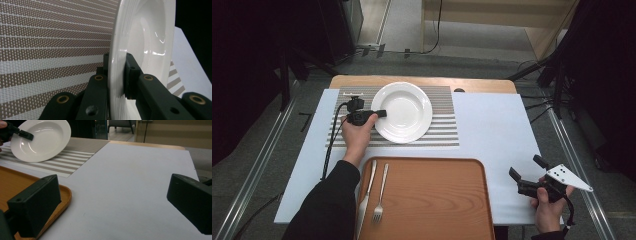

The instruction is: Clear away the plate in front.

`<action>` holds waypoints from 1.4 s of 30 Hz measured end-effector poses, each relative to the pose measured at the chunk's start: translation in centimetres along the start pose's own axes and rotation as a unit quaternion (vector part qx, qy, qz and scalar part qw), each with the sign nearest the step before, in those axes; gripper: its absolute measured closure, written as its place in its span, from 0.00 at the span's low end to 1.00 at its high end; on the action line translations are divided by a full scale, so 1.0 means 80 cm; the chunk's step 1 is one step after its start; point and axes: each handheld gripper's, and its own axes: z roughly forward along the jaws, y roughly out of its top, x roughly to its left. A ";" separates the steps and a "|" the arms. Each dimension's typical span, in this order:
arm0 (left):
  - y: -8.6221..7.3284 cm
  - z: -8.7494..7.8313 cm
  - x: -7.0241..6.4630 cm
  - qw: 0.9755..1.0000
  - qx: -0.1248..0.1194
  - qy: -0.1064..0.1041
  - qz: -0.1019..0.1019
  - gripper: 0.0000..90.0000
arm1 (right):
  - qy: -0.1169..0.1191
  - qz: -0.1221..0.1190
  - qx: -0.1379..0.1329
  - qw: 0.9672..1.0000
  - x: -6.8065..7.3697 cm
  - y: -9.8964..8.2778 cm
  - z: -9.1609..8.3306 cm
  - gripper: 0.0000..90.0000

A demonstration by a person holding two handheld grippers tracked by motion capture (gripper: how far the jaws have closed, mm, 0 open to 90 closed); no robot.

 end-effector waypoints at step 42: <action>-0.014 -0.058 -0.018 0.998 -0.023 -0.050 0.010 0.91 | -0.003 -0.003 -0.003 1.000 0.001 -0.001 0.002 0.00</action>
